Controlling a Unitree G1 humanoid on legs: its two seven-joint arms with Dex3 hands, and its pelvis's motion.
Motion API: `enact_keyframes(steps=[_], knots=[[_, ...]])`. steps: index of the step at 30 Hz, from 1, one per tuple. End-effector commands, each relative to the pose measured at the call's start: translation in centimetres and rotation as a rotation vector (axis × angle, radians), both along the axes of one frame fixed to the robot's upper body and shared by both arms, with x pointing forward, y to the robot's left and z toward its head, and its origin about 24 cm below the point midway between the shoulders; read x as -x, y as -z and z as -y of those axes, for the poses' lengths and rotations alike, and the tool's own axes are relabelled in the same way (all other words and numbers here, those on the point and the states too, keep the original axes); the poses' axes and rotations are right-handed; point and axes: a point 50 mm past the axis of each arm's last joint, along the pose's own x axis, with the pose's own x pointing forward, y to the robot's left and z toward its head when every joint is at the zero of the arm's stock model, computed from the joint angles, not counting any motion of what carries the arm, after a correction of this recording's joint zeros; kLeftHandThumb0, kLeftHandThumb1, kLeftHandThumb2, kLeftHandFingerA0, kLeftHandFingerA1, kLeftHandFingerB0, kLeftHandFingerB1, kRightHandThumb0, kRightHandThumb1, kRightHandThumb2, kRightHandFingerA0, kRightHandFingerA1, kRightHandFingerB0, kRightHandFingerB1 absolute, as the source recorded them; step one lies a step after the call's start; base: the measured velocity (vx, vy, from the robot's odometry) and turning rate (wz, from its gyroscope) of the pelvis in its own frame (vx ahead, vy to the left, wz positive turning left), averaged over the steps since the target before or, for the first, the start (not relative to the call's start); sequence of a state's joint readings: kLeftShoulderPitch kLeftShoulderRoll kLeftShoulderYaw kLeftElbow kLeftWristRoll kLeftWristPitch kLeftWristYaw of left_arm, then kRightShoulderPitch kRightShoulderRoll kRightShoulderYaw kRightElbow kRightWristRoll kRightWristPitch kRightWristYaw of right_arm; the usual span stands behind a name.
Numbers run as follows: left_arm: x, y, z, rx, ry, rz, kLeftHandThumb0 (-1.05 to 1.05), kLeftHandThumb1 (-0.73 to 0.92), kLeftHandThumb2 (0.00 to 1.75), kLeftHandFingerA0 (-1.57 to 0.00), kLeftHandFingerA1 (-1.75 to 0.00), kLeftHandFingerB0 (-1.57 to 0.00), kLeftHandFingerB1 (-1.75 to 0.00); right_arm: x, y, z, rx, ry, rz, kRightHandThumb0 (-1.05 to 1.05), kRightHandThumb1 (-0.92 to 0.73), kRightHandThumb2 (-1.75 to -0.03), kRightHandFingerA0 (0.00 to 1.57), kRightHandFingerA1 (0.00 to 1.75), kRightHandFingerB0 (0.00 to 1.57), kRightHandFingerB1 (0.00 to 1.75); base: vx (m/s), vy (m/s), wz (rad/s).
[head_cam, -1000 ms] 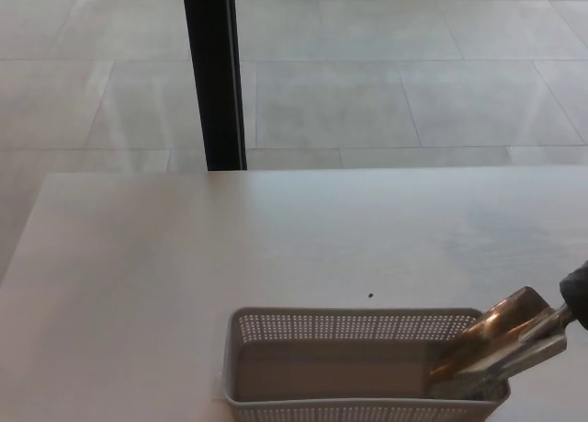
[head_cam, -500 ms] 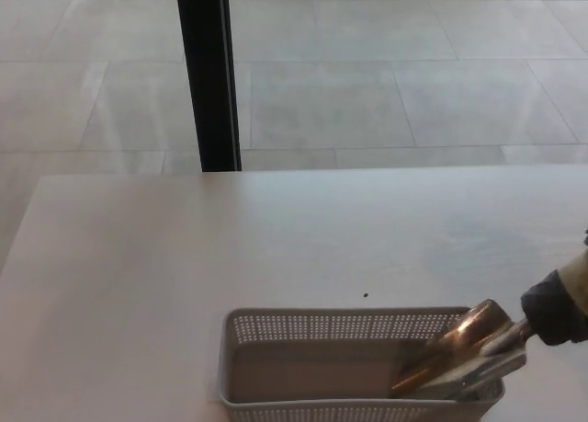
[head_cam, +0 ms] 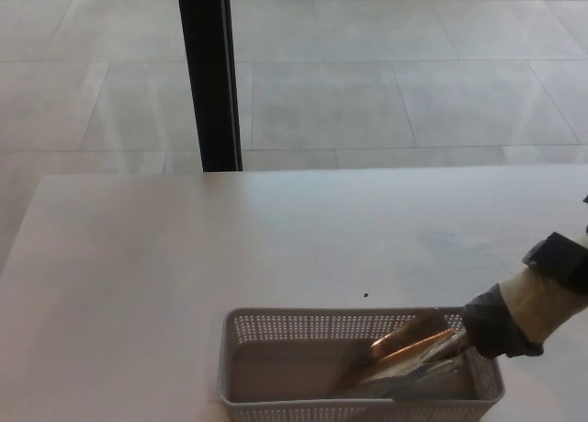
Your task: A garden tool is kept on the righthand side and a container is kept on the lefthand side on a desk infront of the robot. the robot uses its right hand to pick up the garden tool and makes a scooping motion inside the container
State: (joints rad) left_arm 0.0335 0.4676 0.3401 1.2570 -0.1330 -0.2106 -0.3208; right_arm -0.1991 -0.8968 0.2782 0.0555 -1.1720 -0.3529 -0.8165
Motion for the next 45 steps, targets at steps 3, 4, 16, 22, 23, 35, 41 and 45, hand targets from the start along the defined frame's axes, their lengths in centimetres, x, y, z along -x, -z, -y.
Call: enact_keyframes(steps=[3,4,16,22,23,35,41,45], knots=[[0.3,-0.2,-0.2,-0.006,-0.002,0.006,-0.13,-0.4,0.68,-1.17,-1.2,-1.05,-1.09,0.1,2.5,-2.1,0.095,0.23,-0.159,-0.42,-0.49,-0.94,1.1,1.31,0.87,1.1,0.0,0.0,0.0],[0.3,-0.2,-0.3,-0.006,0.007,0.006,-0.14,-0.38,0.69,-1.17,-1.19,-1.03,-1.08,0.1,2.9,-2.7,0.095,0.251,-0.187,-0.32,-0.63,-0.63,0.79,1.75,0.77,1.41,0.0,0.0,0.0],[0.4,0.1,0.0,-0.003,0.016,-0.014,-0.15,-0.36,0.69,-1.13,-1.16,-1.04,-1.07,0.6,5.3,-6.0,0.072,0.256,-0.251,-0.36,-0.65,-0.74,0.83,1.75,0.8,1.25,0.0,0.0,0.0],[0.2,0.0,0.1,-0.009,0.031,-0.01,-0.15,-0.35,0.71,-1.17,-1.15,-1.03,-1.07,0.3,5.4,-7.2,-0.028,0.277,-0.264,-0.35,-0.69,-0.81,0.83,1.75,0.74,1.4,0.0,0.0,0.0],[0.3,0.1,0.0,-0.008,0.028,-0.016,-0.15,-0.36,0.69,-1.13,-1.16,-1.05,-1.07,0.5,5.7,-7.8,-0.089,0.271,-0.275,-0.33,-0.59,-0.77,0.83,1.75,0.78,1.22,0.0,0.0,0.0],[0.7,0.2,0.0,-0.01,0.031,-0.034,-0.16,-0.34,0.71,-1.11,-1.15,-1.02,-1.07,0.6,6.1,-7.0,-0.455,0.401,-0.368,-0.28,-0.61,-0.8,0.9,1.75,0.63,1.52,0.0,0.0,0.0],[0.8,0.0,-0.2,-0.016,0.017,-0.032,-0.16,-0.32,0.73,-1.14,-1.15,-1.04,-1.07,0.3,3.8,-3.5,-0.686,0.392,-0.21,-0.26,-0.47,-0.98,1.23,1.4,0.92,1.22,0.0,0.0,0.0],[1.0,0.1,-0.2,-0.006,0.007,-0.027,-0.16,-0.34,0.72,-1.09,-1.15,-1.04,-1.07,0.5,2.6,-1.5,-0.786,0.36,-0.095,-0.23,-0.5,-1.05,1.24,1.42,0.89,1.21,0.0,0.0,0.0]])
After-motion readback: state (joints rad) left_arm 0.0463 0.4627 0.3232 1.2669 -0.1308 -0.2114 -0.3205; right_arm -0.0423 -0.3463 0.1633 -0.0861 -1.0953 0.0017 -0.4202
